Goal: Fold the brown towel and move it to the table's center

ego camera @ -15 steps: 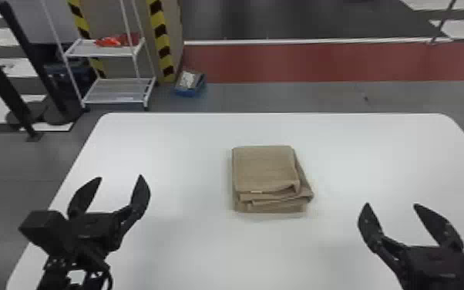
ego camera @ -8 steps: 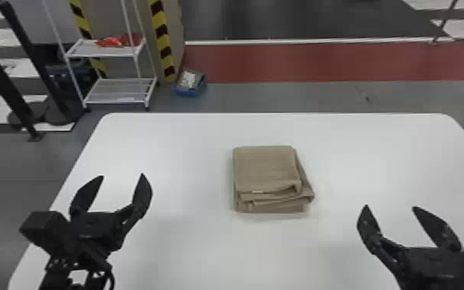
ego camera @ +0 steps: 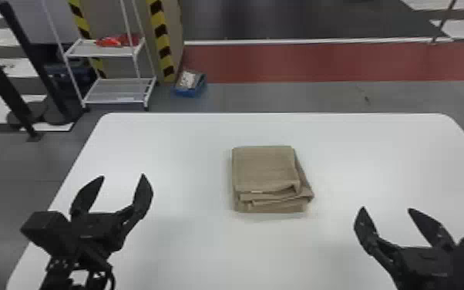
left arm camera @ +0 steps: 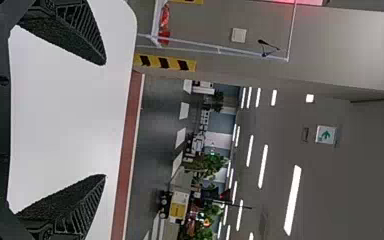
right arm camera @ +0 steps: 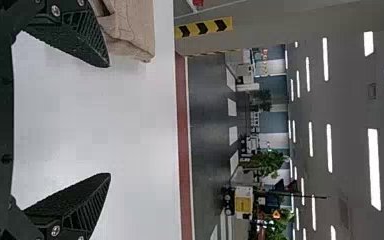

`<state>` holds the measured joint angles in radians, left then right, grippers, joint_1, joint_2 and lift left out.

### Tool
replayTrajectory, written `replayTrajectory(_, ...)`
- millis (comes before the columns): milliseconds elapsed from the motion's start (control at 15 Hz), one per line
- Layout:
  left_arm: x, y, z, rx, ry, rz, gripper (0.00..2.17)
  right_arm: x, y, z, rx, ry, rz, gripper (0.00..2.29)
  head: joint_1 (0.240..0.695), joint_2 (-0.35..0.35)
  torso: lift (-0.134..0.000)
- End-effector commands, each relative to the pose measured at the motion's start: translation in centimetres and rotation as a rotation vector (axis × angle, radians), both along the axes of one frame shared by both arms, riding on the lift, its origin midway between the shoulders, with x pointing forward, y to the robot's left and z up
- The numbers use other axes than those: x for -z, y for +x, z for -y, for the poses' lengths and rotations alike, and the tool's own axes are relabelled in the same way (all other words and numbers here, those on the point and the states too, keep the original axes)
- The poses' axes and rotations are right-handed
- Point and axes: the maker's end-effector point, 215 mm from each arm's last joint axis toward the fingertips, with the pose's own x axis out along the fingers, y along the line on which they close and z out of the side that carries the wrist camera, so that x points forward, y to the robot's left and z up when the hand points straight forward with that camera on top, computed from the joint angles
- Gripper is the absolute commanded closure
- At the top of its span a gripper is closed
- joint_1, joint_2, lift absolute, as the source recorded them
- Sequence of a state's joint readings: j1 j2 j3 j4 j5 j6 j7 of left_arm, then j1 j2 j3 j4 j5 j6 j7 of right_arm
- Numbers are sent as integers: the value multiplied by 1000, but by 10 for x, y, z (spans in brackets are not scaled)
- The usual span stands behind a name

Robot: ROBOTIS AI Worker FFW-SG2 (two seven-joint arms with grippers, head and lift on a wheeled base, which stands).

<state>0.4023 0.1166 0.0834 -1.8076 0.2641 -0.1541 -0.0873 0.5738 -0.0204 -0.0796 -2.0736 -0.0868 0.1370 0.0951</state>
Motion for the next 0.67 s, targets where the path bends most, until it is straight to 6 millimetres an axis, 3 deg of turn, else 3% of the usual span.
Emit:
replayTrajectory(0,2,0,0,-2,-2,-3,70,4,0,0,1,2,-9,113,695,48,-97)
replayTrajectory(600,-7,-3,6,4,-9,22,70,0,-4,0,3,6,-3,113,695,42,-97)
